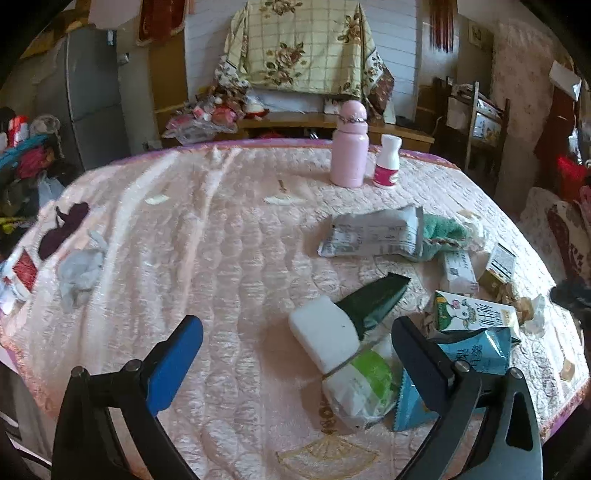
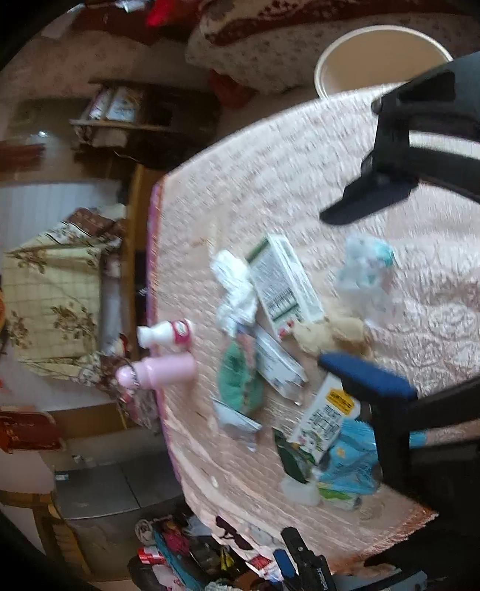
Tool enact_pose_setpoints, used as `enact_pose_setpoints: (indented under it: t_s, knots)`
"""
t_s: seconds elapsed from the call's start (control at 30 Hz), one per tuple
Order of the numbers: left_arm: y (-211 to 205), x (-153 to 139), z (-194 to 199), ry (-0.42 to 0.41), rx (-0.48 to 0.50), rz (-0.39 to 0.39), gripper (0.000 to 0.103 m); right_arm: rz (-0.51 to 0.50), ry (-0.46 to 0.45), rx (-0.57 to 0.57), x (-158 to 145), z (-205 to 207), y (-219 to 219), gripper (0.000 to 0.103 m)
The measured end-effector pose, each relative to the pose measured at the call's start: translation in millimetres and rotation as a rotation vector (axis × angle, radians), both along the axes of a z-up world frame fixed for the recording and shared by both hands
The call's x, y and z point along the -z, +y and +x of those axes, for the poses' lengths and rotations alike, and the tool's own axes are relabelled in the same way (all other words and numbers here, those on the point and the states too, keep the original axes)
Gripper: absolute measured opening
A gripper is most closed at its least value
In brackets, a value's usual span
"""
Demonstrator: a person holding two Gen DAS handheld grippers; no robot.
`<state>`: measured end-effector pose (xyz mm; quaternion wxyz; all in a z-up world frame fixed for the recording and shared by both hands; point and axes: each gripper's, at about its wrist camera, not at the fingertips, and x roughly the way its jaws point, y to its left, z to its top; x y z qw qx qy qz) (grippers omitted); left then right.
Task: Collect trash
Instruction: 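Grasp the white block with the left tool while the right tool grasps crumpled tissue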
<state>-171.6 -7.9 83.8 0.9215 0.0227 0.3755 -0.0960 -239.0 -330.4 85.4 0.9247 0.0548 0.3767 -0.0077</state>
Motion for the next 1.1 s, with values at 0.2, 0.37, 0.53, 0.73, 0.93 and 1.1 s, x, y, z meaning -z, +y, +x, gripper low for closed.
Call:
enact_pose_setpoints:
  t_s: [0.2, 0.37, 0.53, 0.73, 0.93, 1.1]
  knots:
    - [-4, 14, 15, 0.069, -0.008, 0.0, 0.082, 0.076, 0.064, -0.048, 22, 19, 10, 0.063]
    - [-7, 33, 34, 0.144, -0.014, -0.009, 0.071, 0.075, 0.082, -0.065, 25, 18, 9, 0.062]
    - [-12, 44, 45, 0.17, -0.002, -0.01, 0.071, 0.087, 0.106, -0.075, 28, 7, -5, 0.062]
    - [-20, 47, 53, 0.193, 0.047, -0.039, 0.045, 0.056, 0.11, -0.106, 25, 8, 2, 0.062]
    - [-14, 43, 55, 0.202, 0.054, -0.065, 0.027, 0.019, 0.1, -0.048, 27, 0, -16, 0.076]
    - [2, 33, 50, 0.188, 0.023, -0.065, 0.021, 0.065, 0.199, -0.055, 60, 17, -29, 0.075]
